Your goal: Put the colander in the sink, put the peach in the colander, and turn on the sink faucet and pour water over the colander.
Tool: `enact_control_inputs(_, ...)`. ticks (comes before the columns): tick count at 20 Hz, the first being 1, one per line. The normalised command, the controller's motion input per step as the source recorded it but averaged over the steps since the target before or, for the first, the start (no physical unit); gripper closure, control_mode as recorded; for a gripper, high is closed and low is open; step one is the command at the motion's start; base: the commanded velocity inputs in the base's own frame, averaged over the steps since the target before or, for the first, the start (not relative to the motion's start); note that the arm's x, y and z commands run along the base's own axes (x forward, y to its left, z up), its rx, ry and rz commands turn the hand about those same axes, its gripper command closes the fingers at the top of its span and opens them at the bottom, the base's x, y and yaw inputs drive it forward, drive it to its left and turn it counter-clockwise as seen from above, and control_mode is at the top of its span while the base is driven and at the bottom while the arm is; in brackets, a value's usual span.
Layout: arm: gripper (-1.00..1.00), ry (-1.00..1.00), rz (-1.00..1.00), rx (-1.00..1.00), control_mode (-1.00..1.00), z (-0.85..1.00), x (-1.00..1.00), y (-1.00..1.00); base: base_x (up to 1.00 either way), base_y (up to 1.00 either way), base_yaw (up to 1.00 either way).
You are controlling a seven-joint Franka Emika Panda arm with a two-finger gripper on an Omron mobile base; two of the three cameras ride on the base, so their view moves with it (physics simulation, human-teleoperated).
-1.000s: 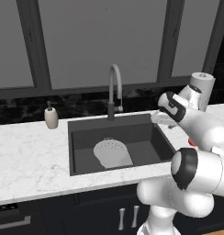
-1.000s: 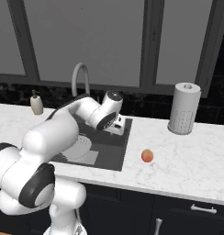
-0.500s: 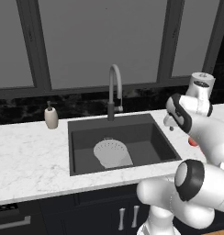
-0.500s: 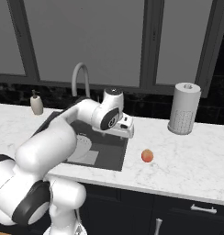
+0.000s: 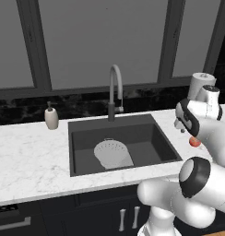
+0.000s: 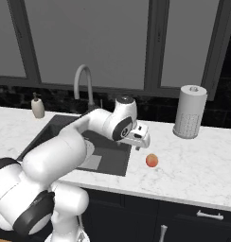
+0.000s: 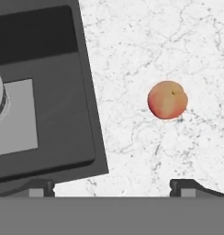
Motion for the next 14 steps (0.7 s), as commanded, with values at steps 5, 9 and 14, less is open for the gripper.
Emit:
enact_control_inputs(5,-1.00,0.00,-0.04,0.00,-1.00,-0.17,0.04,-0.35,0.00,0.00,0.00)
enact_control_inputs(9,-1.00,0.00,-0.04,0.00,-1.00,-0.29,0.01,-0.29,0.00,0.00,0.00)
enact_control_inputs(14,-1.00,0.00,-0.05,0.00,-1.00,-0.29,0.06,-0.29,0.00,0.00,0.00)
